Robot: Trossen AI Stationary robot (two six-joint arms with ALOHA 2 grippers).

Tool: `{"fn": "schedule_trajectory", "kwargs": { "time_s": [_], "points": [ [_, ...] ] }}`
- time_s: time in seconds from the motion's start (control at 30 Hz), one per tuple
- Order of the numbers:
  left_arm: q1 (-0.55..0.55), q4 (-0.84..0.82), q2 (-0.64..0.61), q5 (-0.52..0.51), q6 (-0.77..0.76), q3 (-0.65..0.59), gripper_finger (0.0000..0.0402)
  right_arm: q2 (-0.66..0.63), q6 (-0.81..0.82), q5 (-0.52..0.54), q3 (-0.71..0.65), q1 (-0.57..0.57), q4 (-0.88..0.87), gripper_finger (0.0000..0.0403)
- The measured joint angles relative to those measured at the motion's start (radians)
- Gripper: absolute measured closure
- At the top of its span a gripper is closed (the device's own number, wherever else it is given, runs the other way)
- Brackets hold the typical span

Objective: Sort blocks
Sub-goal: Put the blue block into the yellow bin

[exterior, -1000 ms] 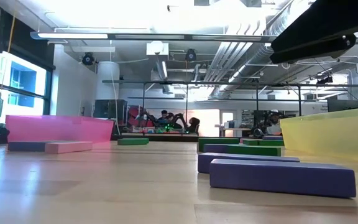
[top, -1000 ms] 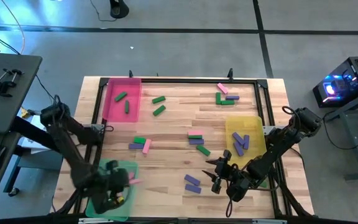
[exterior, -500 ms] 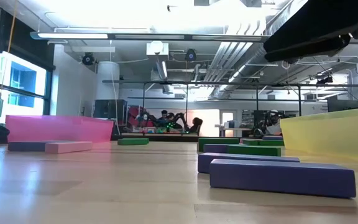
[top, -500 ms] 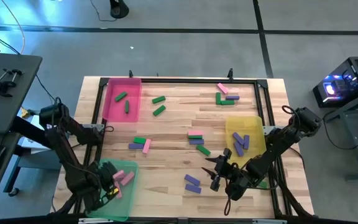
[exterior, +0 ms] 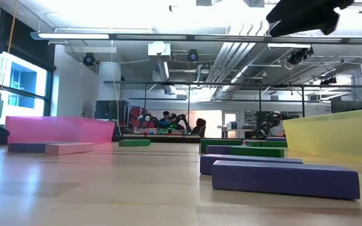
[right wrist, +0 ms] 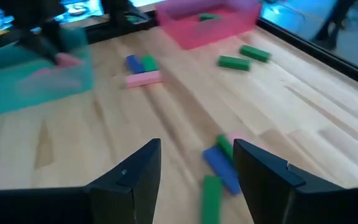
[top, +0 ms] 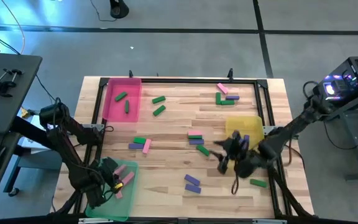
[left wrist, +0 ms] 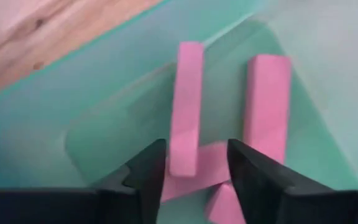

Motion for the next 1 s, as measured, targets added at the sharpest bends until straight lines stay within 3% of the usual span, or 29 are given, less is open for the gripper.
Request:
{"fn": "schedule_trajectory", "kwargs": {
  "time_s": [0.2, 0.43, 0.6, 0.8, 0.9, 1.0],
  "points": [
    [0.0, 0.0, -0.051, -0.03, 0.066, 0.0, 0.017, -0.078, -0.026, -0.255, 0.0, -0.257, -0.135, 0.0217],
    [-0.001, -0.001, -0.125, -0.107, 0.165, 0.0, 0.0159, -0.074, -0.195, -0.461, 0.0, -0.586, -0.222, 0.0217],
    [-0.001, -0.002, -0.124, -0.07, 0.165, 0.0, 0.0159, -0.074, -0.266, -0.513, 0.0, -0.723, -0.222, 0.0217],
    [-0.001, -0.002, -0.116, 0.007, 0.118, 0.0, 0.0159, -0.074, -0.308, -0.513, 0.0, -0.747, -0.221, 0.0217],
    [-0.002, -0.007, -0.116, -0.041, 0.167, 0.0, 0.0159, -0.074, -0.354, -0.512, 0.0, -0.761, -0.229, 0.0217],
    [-0.002, -0.01, -0.116, -0.205, 0.261, 0.0, 0.0159, -0.074, -0.399, -0.505, 0.0, -0.826, -0.269, 0.0217]
  ]
}}
